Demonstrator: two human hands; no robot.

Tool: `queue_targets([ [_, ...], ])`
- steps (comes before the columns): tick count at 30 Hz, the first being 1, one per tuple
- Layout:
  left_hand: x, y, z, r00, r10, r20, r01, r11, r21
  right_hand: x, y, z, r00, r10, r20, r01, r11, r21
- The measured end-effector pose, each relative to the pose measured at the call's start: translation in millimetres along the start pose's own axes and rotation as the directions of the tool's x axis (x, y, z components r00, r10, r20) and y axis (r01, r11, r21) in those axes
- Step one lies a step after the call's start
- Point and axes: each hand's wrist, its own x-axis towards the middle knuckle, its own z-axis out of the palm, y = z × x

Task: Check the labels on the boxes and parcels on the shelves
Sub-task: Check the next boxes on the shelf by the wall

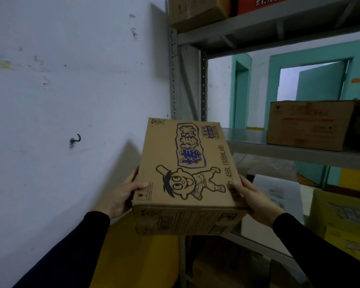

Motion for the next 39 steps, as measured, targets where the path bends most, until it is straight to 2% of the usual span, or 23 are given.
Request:
queue_targets([
  [5, -4.6, 4.3, 0.6, 0.998, 0.057, 0.004, -0.057, 0.998, -0.005, -4.0, -2.6, 7.1, 0.995, -0.103, 0.009, 0.102, 0.994, 0.031],
  [18, -1.3, 7.4, -0.3, 0.996, 0.066, 0.053, -0.066, 0.998, 0.002, -9.2, -6.0, 4.5, 0.995, -0.098, -0.035, 0.099, 0.994, 0.044],
  [24, 0.2, 17.7, 13.8, 0.995, 0.1, -0.012, -0.1, 0.994, 0.037, -7.7, -18.0, 0.8, 0.993, -0.09, -0.08, 0.096, 0.993, 0.07],
  [28, 4.7, 28.1, 20.5, 0.994, 0.057, -0.096, -0.052, 0.997, 0.052, -10.1, -28.1, -3.0, 0.994, -0.075, -0.08, 0.087, 0.984, 0.153],
  [32, 7.4, 35.5, 27.0, 0.982, -0.006, -0.188, -0.004, 0.999, -0.053, -11.0, -33.8, -4.8, 0.994, -0.086, -0.06, 0.097, 0.974, 0.207],
  [36, 5.7, 33.3, 32.2, 0.986, -0.042, -0.162, 0.04, 0.999, -0.014, -15.0, -35.5, -7.7, 0.999, -0.045, -0.03, 0.049, 0.988, 0.149],
  [39, 2.8, 28.2, 31.4, 0.994, -0.039, -0.107, 0.04, 0.999, 0.012, -16.1, -31.1, -10.7, 0.999, -0.022, -0.025, 0.026, 0.979, 0.2],
])
